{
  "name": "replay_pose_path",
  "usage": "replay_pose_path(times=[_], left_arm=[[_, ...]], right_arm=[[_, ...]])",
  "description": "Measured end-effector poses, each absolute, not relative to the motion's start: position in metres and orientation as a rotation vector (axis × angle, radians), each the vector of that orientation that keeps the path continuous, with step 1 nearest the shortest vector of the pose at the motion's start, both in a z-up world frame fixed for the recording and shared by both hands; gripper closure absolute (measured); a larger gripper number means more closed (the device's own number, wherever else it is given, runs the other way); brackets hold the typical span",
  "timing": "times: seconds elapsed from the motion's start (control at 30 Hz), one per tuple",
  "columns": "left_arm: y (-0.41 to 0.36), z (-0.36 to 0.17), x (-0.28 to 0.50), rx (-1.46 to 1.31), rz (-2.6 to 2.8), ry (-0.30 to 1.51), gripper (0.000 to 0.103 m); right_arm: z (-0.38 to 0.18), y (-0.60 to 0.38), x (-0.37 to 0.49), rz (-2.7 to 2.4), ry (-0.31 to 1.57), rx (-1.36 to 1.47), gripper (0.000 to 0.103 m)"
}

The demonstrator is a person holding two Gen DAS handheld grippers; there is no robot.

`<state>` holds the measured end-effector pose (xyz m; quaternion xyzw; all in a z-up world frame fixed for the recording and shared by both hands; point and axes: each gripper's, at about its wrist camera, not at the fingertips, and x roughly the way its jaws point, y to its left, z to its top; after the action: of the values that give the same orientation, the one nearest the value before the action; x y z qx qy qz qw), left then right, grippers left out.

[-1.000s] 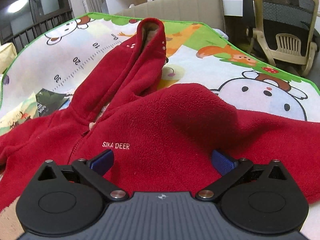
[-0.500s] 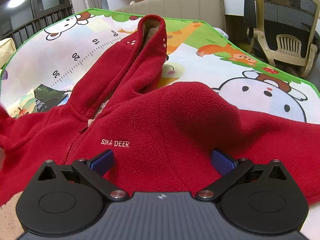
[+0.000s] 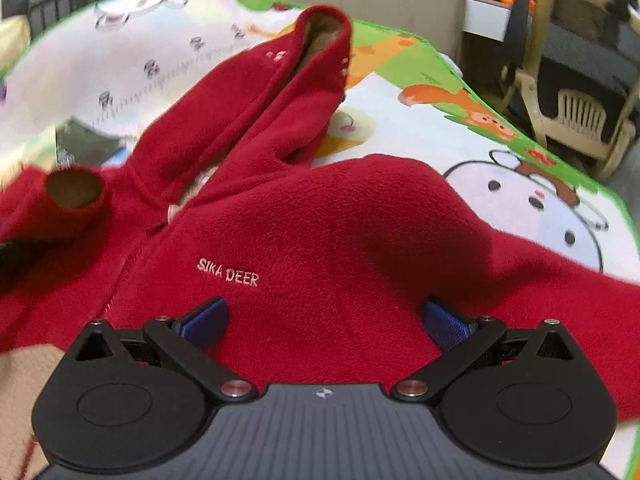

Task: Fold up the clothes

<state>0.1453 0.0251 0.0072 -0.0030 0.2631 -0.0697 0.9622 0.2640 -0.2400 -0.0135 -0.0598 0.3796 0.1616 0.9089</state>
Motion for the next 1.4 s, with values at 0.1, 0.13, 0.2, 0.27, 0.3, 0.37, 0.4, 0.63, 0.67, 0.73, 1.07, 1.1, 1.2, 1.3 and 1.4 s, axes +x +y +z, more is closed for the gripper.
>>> replay_pose_path(times=[0.1, 0.13, 0.2, 0.27, 0.3, 0.37, 0.4, 0.63, 0.67, 0.73, 1.07, 1.1, 1.2, 1.3, 1.4], left_arm=[[0.024, 0.007, 0.141, 0.0, -0.168, 0.502, 0.042], [0.025, 0.008, 0.14, 0.008, -0.177, 0.493, 0.029], [0.027, 0.008, 0.142, 0.021, -0.19, 0.475, 0.018], [0.025, 0.008, 0.142, 0.024, -0.2, 0.463, 0.009], [0.024, 0.007, 0.142, 0.023, -0.204, 0.462, 0.009], [0.024, 0.006, 0.142, 0.019, -0.211, 0.464, 0.009], [0.025, 0.006, 0.141, 0.014, -0.214, 0.462, 0.009], [0.031, 0.005, 0.139, -0.015, -0.241, 0.452, 0.008], [0.032, 0.005, 0.139, -0.016, -0.242, 0.451, 0.008], [0.033, 0.006, 0.138, -0.018, -0.245, 0.45, 0.008], [0.052, 0.05, 0.123, -0.19, -0.476, 0.326, 0.002], [0.049, 0.053, 0.124, -0.191, -0.498, 0.316, 0.002], [0.03, 0.044, 0.138, -0.183, -0.543, 0.366, 0.001], [0.011, 0.019, 0.156, -0.162, -0.537, 0.482, 0.001], [0.003, 0.001, 0.17, -0.144, -0.5, 0.596, 0.001]], right_arm=[[0.013, -0.239, 0.256, 0.427, 0.775, -0.019, 0.0], [0.027, -0.237, 0.248, 0.487, 0.732, 0.046, 0.0], [0.048, -0.22, 0.24, 0.582, 0.692, 0.115, 0.0], [0.057, -0.193, 0.239, 0.674, 0.705, 0.136, 0.0], [0.058, -0.178, 0.241, 0.714, 0.72, 0.134, 0.008], [0.055, -0.149, 0.245, 0.789, 0.716, 0.103, 0.028], [0.053, -0.137, 0.249, 0.798, 0.716, 0.086, 0.029], [0.024, -0.096, 0.272, 0.762, 0.856, 0.032, 0.09], [0.026, -0.099, 0.268, 0.757, 0.84, 0.029, 0.091], [0.045, -0.116, 0.257, 0.749, 0.746, 0.023, 0.092], [0.068, -0.242, 0.258, 0.441, 0.657, 0.04, 0.092], [0.054, -0.251, 0.261, 0.41, 0.702, 0.04, 0.092], [0.018, -0.272, 0.265, 0.37, 0.788, 0.039, 0.093], [0.015, -0.281, 0.26, 0.407, 0.763, 0.054, 0.091], [0.029, -0.294, 0.249, 0.429, 0.714, 0.068, 0.067]])
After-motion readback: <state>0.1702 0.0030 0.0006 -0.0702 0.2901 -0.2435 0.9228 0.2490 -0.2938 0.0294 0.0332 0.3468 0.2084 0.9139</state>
